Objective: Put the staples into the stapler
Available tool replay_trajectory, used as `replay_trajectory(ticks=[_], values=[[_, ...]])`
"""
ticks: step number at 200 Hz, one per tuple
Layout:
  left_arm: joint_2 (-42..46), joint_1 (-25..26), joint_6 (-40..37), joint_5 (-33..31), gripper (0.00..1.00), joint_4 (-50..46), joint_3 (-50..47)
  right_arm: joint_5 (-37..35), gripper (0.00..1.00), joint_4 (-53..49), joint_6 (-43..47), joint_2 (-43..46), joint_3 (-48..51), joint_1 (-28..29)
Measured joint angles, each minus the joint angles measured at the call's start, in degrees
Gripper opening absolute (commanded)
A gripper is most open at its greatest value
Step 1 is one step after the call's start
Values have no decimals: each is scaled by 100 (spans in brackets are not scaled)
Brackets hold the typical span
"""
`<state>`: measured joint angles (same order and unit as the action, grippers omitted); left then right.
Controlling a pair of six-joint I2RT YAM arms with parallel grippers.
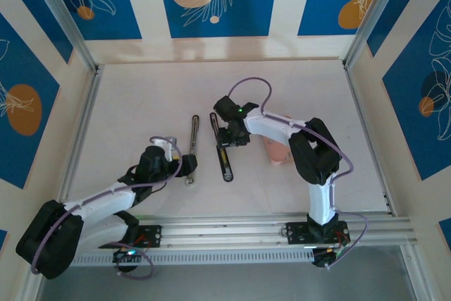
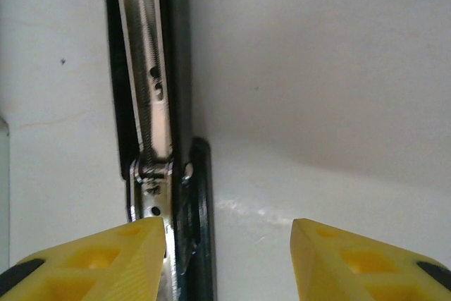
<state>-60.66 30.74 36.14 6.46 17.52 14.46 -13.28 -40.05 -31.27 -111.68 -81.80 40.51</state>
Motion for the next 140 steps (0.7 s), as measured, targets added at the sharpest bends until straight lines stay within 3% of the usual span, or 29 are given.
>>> replay_trajectory(ticks=[55, 140], values=[[-402, 0, 240, 376, 83, -96, 0, 57, 52, 52, 122, 2, -55, -138], [-1145, -101, 431, 988, 82, 525, 74, 426, 54, 181, 118, 48, -55, 155]])
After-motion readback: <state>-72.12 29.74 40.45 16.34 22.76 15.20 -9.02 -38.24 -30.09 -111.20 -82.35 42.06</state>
